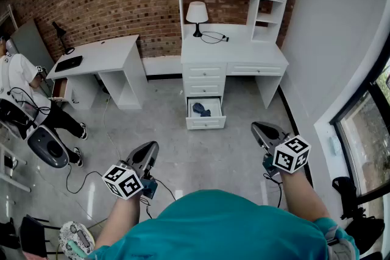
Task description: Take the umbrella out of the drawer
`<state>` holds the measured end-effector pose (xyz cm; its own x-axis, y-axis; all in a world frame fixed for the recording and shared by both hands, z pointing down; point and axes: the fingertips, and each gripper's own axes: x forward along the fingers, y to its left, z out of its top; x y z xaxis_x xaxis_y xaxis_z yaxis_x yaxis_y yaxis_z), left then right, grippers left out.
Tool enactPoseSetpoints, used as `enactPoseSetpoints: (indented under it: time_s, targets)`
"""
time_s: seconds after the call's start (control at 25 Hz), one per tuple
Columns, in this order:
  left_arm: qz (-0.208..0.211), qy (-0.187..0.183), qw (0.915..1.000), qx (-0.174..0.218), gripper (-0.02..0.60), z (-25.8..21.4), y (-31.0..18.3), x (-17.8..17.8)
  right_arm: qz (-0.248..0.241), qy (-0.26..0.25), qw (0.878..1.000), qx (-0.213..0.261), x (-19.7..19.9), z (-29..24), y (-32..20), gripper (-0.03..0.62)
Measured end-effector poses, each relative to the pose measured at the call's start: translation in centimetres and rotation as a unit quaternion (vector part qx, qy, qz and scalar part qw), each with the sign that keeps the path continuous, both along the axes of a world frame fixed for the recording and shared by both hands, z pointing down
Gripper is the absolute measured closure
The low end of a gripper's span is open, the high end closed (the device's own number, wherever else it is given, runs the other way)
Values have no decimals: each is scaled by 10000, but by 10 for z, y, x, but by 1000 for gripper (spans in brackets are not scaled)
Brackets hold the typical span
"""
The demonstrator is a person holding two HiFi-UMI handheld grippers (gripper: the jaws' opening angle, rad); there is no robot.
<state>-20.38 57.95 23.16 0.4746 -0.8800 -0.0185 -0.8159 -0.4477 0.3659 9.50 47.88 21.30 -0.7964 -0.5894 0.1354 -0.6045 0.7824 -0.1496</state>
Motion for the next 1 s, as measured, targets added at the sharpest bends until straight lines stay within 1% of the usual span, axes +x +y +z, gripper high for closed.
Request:
enactPoseSetpoints:
  time_s: [0.56, 0.72, 0.84, 1.0]
  targets:
    - [-60, 47, 10000, -54, 571, 3, -7, 5, -51, 3, 10000, 22, 2, -1, -9, 574]
    - [-57, 37, 9999, -103, 571, 4, -11, 8, -22, -87, 9999, -79, 4, -1, -14, 574]
    - [-24, 9, 9999, -128, 571, 4, -16, 15, 25, -280, 9994, -176, 11, -2, -19, 572]
    - [38, -67, 9999, -102, 571, 1, -24, 34, 19, -272, 9995, -161, 26, -1, -22, 572]
